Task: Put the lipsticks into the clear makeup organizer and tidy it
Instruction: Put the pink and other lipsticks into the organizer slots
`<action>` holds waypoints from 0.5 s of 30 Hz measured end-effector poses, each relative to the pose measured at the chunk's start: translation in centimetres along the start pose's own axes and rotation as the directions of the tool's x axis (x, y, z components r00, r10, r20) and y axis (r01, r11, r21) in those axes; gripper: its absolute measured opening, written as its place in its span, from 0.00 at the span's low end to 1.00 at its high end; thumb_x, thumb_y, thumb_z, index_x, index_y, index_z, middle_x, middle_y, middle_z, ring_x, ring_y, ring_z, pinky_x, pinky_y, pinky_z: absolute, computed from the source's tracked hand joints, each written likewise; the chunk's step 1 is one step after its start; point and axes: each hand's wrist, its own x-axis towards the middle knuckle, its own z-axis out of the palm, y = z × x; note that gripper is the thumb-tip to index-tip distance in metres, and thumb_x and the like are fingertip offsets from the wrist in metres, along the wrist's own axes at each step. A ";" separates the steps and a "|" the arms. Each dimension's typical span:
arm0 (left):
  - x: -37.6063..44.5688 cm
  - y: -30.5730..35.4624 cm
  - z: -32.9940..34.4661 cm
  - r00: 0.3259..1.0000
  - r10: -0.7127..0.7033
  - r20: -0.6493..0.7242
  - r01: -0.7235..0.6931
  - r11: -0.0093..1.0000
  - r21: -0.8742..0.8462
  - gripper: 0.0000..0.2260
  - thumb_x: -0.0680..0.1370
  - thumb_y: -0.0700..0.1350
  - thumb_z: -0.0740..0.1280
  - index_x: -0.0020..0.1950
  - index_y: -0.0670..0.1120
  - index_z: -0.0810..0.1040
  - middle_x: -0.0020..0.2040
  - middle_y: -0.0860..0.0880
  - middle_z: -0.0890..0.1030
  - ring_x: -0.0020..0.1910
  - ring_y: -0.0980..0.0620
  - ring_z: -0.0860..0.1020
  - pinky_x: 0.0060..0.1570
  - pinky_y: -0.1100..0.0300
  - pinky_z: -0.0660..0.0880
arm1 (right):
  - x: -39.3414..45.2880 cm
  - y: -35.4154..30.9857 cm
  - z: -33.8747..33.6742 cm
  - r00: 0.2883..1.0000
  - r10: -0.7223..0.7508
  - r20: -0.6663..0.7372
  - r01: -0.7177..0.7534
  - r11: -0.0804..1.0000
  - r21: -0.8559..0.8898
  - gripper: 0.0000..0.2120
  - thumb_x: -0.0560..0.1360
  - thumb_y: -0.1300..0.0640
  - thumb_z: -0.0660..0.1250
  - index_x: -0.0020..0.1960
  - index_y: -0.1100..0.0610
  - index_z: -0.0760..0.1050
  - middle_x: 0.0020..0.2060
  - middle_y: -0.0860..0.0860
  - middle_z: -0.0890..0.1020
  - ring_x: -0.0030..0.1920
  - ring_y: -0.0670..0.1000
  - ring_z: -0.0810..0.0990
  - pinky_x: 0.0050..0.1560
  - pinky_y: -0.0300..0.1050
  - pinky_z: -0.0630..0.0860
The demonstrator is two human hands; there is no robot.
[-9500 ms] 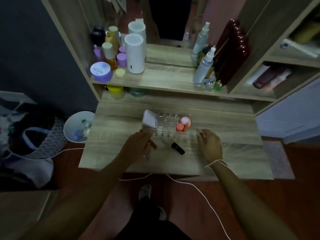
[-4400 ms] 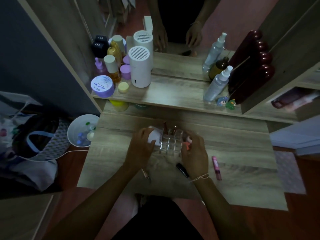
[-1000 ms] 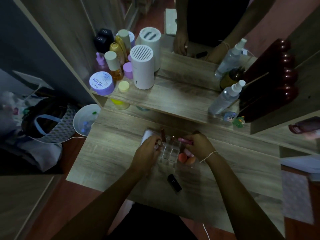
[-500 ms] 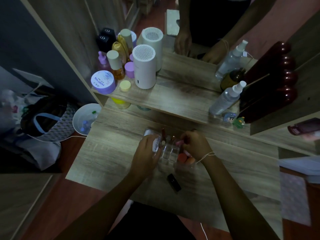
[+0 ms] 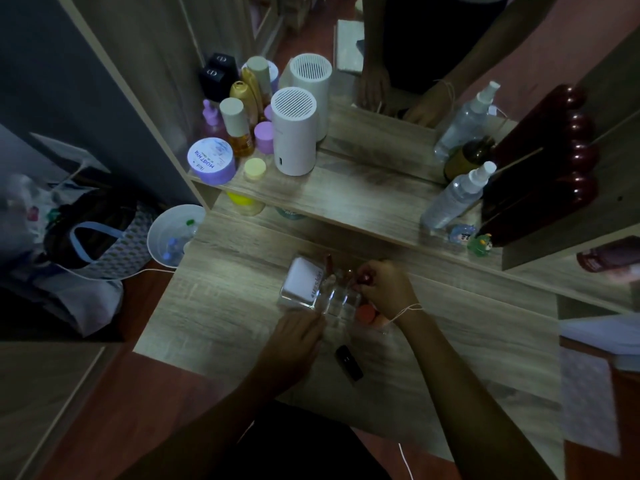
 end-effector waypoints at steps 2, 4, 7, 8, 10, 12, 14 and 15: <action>-0.3 0.1 -0.1 1.000 0.007 0.000 -0.007 1.000 0.014 0.16 0.75 0.45 0.67 0.61 0.40 0.77 0.59 0.39 0.79 0.59 0.41 0.76 0.60 0.47 0.72 | 0.0 -0.1 0.0 1.000 -0.008 -0.010 0.008 1.000 0.000 0.11 0.65 0.61 0.74 0.48 0.57 0.82 0.45 0.59 0.81 0.45 0.58 0.80 0.40 0.39 0.65; -0.4 0.2 -0.3 1.000 0.011 0.001 -0.011 0.999 0.030 0.16 0.75 0.45 0.67 0.60 0.40 0.77 0.59 0.39 0.80 0.58 0.41 0.77 0.60 0.46 0.73 | 0.1 -0.2 0.0 1.000 -0.014 -0.018 0.014 1.000 0.006 0.13 0.65 0.61 0.74 0.50 0.57 0.81 0.46 0.60 0.81 0.46 0.58 0.80 0.42 0.39 0.66; -0.2 0.4 -0.5 1.000 -0.001 -0.009 0.001 1.000 0.029 0.16 0.74 0.44 0.68 0.60 0.39 0.78 0.58 0.39 0.80 0.58 0.40 0.78 0.60 0.46 0.74 | 0.0 -0.2 -0.2 0.999 -0.031 -0.022 0.031 0.999 0.010 0.15 0.65 0.61 0.74 0.52 0.59 0.80 0.47 0.60 0.81 0.47 0.59 0.79 0.44 0.42 0.69; -0.2 0.5 -0.5 1.000 -0.010 -0.009 0.011 1.000 0.024 0.17 0.74 0.44 0.69 0.60 0.39 0.78 0.59 0.39 0.80 0.58 0.40 0.78 0.60 0.46 0.74 | -0.1 -0.1 -0.3 0.999 -0.029 -0.027 0.030 0.999 0.018 0.16 0.65 0.61 0.74 0.52 0.60 0.80 0.47 0.61 0.81 0.47 0.60 0.79 0.45 0.43 0.70; -0.2 0.6 -0.6 1.000 -0.018 -0.002 0.018 1.000 0.024 0.18 0.72 0.43 0.71 0.60 0.39 0.78 0.59 0.39 0.80 0.58 0.40 0.78 0.60 0.46 0.74 | -0.3 0.1 -0.5 0.999 -0.023 -0.041 0.025 0.999 0.036 0.16 0.66 0.60 0.74 0.53 0.61 0.79 0.48 0.61 0.81 0.47 0.60 0.79 0.48 0.47 0.73; -0.2 0.7 -0.8 1.000 -0.020 0.008 0.020 1.000 0.019 0.18 0.73 0.43 0.71 0.61 0.38 0.77 0.59 0.39 0.79 0.58 0.40 0.77 0.60 0.46 0.73 | -0.5 0.4 -0.8 0.999 -0.022 -0.044 0.024 0.999 0.047 0.16 0.66 0.61 0.73 0.53 0.61 0.78 0.49 0.61 0.81 0.48 0.60 0.79 0.50 0.51 0.75; -0.3 0.6 -0.8 1.000 -0.025 0.017 0.025 0.999 0.022 0.18 0.73 0.43 0.71 0.61 0.38 0.77 0.60 0.39 0.79 0.59 0.40 0.77 0.61 0.47 0.73 | -0.9 0.8 -1.2 0.998 -0.014 -0.055 0.017 0.998 0.064 0.17 0.66 0.61 0.74 0.54 0.60 0.78 0.49 0.61 0.81 0.49 0.60 0.80 0.51 0.53 0.76; -0.3 0.6 -0.8 0.999 -0.028 0.025 0.027 0.999 0.029 0.19 0.73 0.43 0.71 0.62 0.38 0.77 0.60 0.39 0.79 0.59 0.40 0.77 0.61 0.46 0.73 | -1.1 1.0 -1.4 0.998 -0.010 -0.066 0.014 0.997 0.072 0.17 0.66 0.61 0.74 0.55 0.60 0.78 0.49 0.60 0.81 0.49 0.59 0.80 0.52 0.53 0.76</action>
